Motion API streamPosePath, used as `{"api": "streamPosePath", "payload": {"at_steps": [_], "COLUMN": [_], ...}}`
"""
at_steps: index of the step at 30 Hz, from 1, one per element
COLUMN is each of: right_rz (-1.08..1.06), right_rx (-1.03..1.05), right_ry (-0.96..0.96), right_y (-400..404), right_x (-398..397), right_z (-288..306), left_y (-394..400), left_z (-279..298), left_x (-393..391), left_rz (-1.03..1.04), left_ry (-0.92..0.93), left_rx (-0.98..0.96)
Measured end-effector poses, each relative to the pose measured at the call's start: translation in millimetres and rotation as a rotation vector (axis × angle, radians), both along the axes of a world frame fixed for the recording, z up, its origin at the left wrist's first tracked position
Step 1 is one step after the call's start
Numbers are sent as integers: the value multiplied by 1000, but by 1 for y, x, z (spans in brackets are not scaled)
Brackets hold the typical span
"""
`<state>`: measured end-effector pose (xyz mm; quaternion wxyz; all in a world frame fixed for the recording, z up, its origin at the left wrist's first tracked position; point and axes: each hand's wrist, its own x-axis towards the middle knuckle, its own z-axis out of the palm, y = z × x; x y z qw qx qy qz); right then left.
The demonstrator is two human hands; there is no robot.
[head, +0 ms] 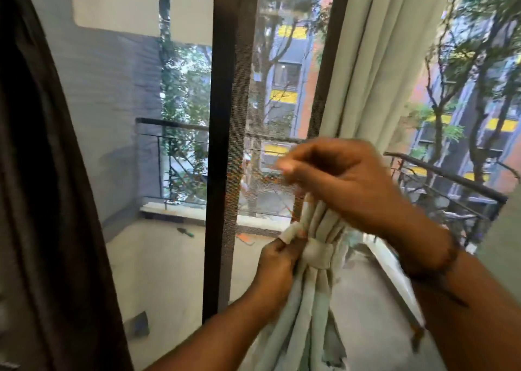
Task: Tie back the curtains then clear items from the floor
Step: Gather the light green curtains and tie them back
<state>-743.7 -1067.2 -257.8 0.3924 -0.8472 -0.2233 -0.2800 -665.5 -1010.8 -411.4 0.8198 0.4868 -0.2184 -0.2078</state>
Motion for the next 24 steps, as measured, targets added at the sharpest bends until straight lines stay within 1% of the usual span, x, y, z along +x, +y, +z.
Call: {"api": "streamPosePath", "payload": {"at_steps": [2,3,5,6,7,10,12,15,17,20,24], "right_rz": [-12,-14,-92,-183,-241,-111,-31,33,25,56,19], "right_rx": [248,367,586,603,541,231,154,165,136,39,48], "right_ry": [-100,-87,29,148,277,635,749,742,761,712,578], "right_y": [-52,-78,-120,-137,-148,-156,-149,-147,-153,-148,-142], "right_x": [-26,-33,-32,-24,-15,6,12,22,32,39,49], "right_z": [-8,-17,-39,-52,-62,-90,-100,-113,-116,-112,-102], "left_y": [-4,-6,-13,-18,-21,-27,-31,-30,-25,-16,-9], "left_z": [3,2,0,-2,-1,-2,-2,-2,-2,1,1], "left_x": [0,0,4,3,1,-4,-6,-8,-9,-10,-14], "left_rz": [-23,-51,-107,-156,-187,-283,-307,-399,-445,-382,-332], "left_ry": [44,44,72,105,129,231,273,254,262,334,332], "left_rx": [42,50,37,5,-1,29,57,42,8,-11,-19]}}
